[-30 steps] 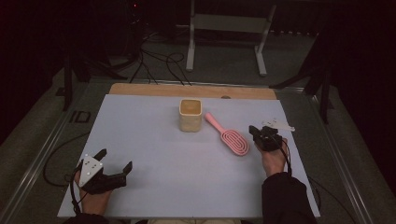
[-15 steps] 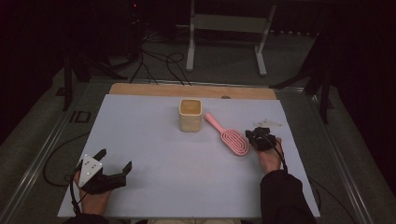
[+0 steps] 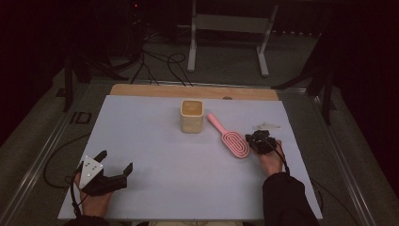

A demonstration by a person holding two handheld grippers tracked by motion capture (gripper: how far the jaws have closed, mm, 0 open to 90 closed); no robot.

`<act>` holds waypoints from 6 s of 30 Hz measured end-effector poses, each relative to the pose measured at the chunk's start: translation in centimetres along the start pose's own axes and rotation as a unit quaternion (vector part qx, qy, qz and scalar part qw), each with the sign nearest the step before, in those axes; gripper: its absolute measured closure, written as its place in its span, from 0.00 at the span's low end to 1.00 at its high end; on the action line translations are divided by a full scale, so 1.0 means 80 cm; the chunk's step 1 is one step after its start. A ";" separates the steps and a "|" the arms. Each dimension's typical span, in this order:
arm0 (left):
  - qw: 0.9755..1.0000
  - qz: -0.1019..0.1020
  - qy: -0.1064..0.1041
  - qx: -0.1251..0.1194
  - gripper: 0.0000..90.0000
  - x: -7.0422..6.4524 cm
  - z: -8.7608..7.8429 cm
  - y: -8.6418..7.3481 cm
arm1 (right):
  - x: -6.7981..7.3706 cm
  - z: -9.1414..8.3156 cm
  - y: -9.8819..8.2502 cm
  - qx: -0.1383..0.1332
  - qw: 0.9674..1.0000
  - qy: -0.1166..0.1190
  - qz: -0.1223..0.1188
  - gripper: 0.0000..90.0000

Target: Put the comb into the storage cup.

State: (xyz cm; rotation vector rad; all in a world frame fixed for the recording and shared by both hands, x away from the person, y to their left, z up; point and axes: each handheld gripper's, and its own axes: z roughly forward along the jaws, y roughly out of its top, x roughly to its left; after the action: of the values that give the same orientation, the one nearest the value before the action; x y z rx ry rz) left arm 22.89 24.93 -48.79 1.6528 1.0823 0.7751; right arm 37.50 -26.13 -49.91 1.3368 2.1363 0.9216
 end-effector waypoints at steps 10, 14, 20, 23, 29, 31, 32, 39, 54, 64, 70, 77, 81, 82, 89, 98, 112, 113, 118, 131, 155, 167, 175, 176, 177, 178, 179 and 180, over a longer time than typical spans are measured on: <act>1.000 0.000 0.002 0.001 0.01 0.000 0.000 0.000 | 0.041 -0.008 -0.001 0.014 0.997 0.019 -0.068 1.00; 1.000 0.001 0.001 0.001 0.01 -0.001 0.000 0.000 | 0.057 -0.009 -0.001 0.013 0.996 0.033 -0.086 0.99; 1.000 0.001 0.001 0.001 0.01 -0.001 0.000 0.000 | 0.088 0.001 -0.002 0.020 0.992 0.048 -0.117 0.99; 1.000 0.001 0.001 0.001 0.01 0.000 0.000 0.000 | 0.106 0.011 -0.001 0.024 0.989 0.053 -0.133 0.99; 1.000 0.002 0.000 0.001 0.01 -0.001 0.000 0.000 | 0.128 0.021 0.006 0.021 0.987 0.060 -0.145 0.98; 1.000 0.002 0.000 0.002 0.01 0.000 0.000 0.000 | 0.135 0.025 0.009 0.020 0.987 0.058 -0.152 0.98; 1.000 0.002 0.000 0.002 0.01 0.000 0.000 0.000 | 0.138 0.027 0.011 0.018 0.987 0.057 -0.152 0.98; 1.000 0.001 0.001 0.001 0.01 0.000 0.000 0.000 | 0.150 0.041 0.019 0.020 0.987 0.063 -0.148 0.98; 1.000 0.003 0.001 0.003 0.01 0.000 0.001 0.000 | 0.161 0.049 0.023 0.025 0.983 0.067 -0.166 0.98; 1.000 0.003 0.001 0.003 0.01 0.000 0.001 0.000 | 0.179 0.053 0.028 0.021 0.978 0.086 -0.191 0.98; 1.000 0.003 0.001 0.003 0.01 0.000 0.000 -0.001 | 0.197 0.056 0.031 0.018 0.974 0.101 -0.202 0.96; 1.000 0.002 0.002 0.002 0.01 0.001 0.000 -0.001 | 0.195 0.042 0.031 0.006 0.971 0.132 -0.200 0.91; 1.000 0.004 0.002 0.004 0.01 0.000 0.000 -0.001 | 0.185 0.022 0.038 -0.029 0.972 0.158 -0.173 0.84; 1.000 0.003 0.002 0.004 0.01 0.000 0.000 -0.001 | 0.182 0.016 0.040 -0.039 0.972 0.161 -0.169 0.81; 1.000 0.002 0.002 0.004 0.01 0.000 0.000 -0.001 | 0.150 -0.024 0.049 -0.095 0.978 0.142 -0.122 0.57; 1.000 0.001 0.002 0.004 0.01 0.000 0.001 -0.002 | 0.096 -0.074 0.029 -0.146 0.984 0.087 -0.052 0.25; 1.000 -0.002 0.005 0.005 0.01 0.002 0.001 -0.002 | 0.039 -0.134 -0.034 -0.198 0.979 0.050 -0.017 0.12; 1.000 -0.001 0.005 0.005 0.01 0.003 0.001 -0.002 | 0.038 -0.136 -0.039 -0.199 0.979 0.049 -0.016 0.12; 1.000 0.002 0.006 0.006 0.00 0.002 0.001 -0.002 | 0.034 -0.138 -0.061 -0.208 0.977 0.048 -0.007 0.12; 1.000 0.007 -0.007 0.001 0.00 -0.002 0.003 0.000 | 0.041 -0.137 -0.087 -0.213 0.976 0.046 0.002 0.14; 1.000 0.015 -0.006 0.013 0.00 -0.006 0.010 -0.006 | 0.046 -0.137 -0.075 -0.185 0.979 0.086 0.006 0.08; 1.000 0.014 -0.002 0.017 0.00 -0.007 0.010 -0.008 | 0.043 -0.145 -0.054 -0.172 0.978 0.121 -0.003 0.10; 1.000 0.015 -0.001 0.020 0.00 -0.008 0.010 -0.009 | 0.050 -0.144 -0.037 -0.182 0.975 0.126 -0.026 0.10; 1.000 0.017 -0.001 0.021 0.00 -0.008 0.010 -0.009 | 0.051 -0.144 -0.035 -0.182 0.975 0.126 -0.029 0.10; 1.000 0.018 -0.002 0.022 0.00 -0.008 0.010 -0.009 | 0.052 -0.144 -0.031 -0.184 0.974 0.127 -0.030 0.10; 1.000 0.018 -0.001 0.022 0.00 -0.008 0.010 -0.009 | 0.053 -0.144 -0.029 -0.184 0.974 0.127 -0.031 0.10; 1.000 0.017 -0.002 0.022 0.00 -0.008 0.011 -0.009 | 0.053 -0.145 -0.026 -0.185 0.973 0.131 -0.032 0.10; 1.000 0.017 -0.002 0.022 0.00 -0.008 0.011 -0.009 | 0.053 -0.145 -0.023 -0.185 0.973 0.131 -0.034 0.10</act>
State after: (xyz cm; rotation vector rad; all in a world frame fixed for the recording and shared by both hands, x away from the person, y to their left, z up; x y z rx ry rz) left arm 23.16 24.09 -49.76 1.7123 1.0779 0.7752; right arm 26.78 -26.31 -43.56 0.9969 2.0428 1.4508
